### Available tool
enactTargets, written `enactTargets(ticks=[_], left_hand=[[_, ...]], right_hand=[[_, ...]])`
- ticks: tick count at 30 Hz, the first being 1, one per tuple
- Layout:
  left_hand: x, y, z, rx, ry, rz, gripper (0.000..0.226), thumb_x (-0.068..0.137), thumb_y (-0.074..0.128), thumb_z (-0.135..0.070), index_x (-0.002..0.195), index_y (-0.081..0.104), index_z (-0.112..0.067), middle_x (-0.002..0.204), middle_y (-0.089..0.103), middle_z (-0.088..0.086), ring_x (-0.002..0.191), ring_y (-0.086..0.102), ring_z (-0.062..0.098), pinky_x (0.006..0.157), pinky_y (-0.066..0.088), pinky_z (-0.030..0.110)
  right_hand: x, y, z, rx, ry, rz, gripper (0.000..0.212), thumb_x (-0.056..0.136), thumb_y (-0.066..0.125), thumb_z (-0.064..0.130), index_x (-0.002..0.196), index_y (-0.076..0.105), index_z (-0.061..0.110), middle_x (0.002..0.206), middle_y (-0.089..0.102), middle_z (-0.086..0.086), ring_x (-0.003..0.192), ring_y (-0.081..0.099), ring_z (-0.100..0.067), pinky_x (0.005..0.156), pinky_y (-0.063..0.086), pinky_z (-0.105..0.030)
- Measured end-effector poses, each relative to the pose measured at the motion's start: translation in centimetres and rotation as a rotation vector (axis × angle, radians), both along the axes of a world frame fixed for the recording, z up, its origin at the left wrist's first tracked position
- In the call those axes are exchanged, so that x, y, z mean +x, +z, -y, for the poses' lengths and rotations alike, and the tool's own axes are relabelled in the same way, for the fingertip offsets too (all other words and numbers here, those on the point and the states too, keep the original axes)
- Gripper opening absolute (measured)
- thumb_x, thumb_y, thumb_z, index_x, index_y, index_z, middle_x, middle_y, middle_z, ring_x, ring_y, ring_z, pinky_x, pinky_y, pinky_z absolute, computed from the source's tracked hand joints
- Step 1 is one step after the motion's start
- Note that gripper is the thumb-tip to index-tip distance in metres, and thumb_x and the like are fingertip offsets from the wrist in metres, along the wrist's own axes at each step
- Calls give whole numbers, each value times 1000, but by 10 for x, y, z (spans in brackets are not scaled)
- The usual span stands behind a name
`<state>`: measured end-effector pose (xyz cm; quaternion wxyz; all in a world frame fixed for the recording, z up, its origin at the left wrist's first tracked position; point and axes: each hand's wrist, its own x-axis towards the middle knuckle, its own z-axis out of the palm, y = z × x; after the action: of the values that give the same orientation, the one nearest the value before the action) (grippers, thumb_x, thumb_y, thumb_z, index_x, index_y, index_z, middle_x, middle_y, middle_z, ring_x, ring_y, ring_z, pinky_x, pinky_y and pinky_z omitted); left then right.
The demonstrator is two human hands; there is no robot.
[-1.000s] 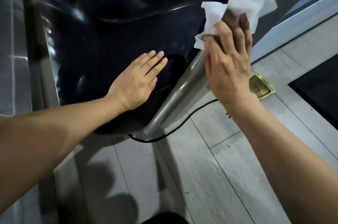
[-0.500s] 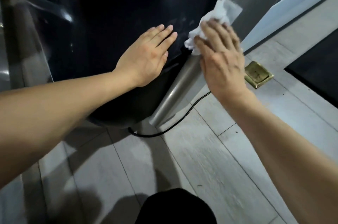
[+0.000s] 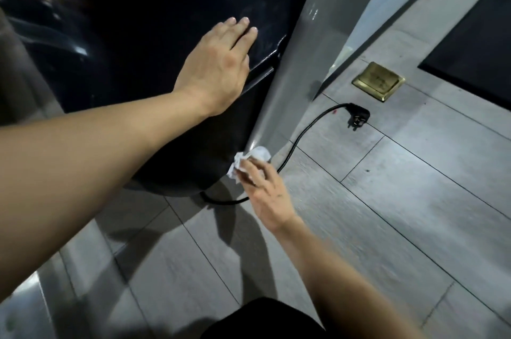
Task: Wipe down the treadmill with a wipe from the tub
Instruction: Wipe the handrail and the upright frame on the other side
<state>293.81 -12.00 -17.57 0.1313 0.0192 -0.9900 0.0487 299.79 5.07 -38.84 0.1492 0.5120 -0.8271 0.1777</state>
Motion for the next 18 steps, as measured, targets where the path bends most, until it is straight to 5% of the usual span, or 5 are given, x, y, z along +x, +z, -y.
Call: enactTargets(ticks=[4, 9, 13, 16, 18], left_hand=[[13, 0, -11, 10, -122, -21, 56, 102, 42, -13, 157, 35, -9, 161, 34, 19, 147, 35, 37, 123, 28, 45], [31, -17, -15, -334, -428, 154, 62, 101, 36, -20, 162, 24, -18, 168, 16, 17, 154, 20, 39, 124, 23, 51], [22, -16, -11, -463, -420, 194, 60, 105, 26, -32, 163, 19, -19, 170, 11, 14, 156, 12, 37, 126, 17, 50], [12, -13, -11, -504, -470, 255, 63, 103, 21, -37, 163, 15, -21, 171, 2, 13, 157, 8, 35, 127, 13, 50], [10, -13, -10, -521, -474, 270, 64, 103, 19, -38, 164, 13, -21, 170, -3, 14, 157, 5, 33, 127, 11, 50]], right_hand=[[27, -9, 12, -236, -64, 277, 28, 98, 51, 10, 114, 73, 15, 123, 61, -9, 121, 47, -23, 113, 36, -34], [46, 31, 25, -973, -725, 1289, 34, 91, 57, -7, 94, 78, 20, 116, 67, 5, 104, 62, -2, 86, 42, -6], [42, 49, 41, -1213, -1020, 1669, 32, 98, 54, 3, 96, 75, 27, 84, 68, 15, 61, 55, -16, 60, 42, -5], [32, 47, 41, -1219, -1089, 1775, 29, 104, 55, 15, 129, 68, 22, 104, 70, 8, 76, 59, 5, 67, 42, -1], [26, 46, 47, -1171, -965, 1867, 37, 106, 50, 22, 142, 56, 24, 122, 65, 6, 100, 63, -4, 86, 43, -8]])
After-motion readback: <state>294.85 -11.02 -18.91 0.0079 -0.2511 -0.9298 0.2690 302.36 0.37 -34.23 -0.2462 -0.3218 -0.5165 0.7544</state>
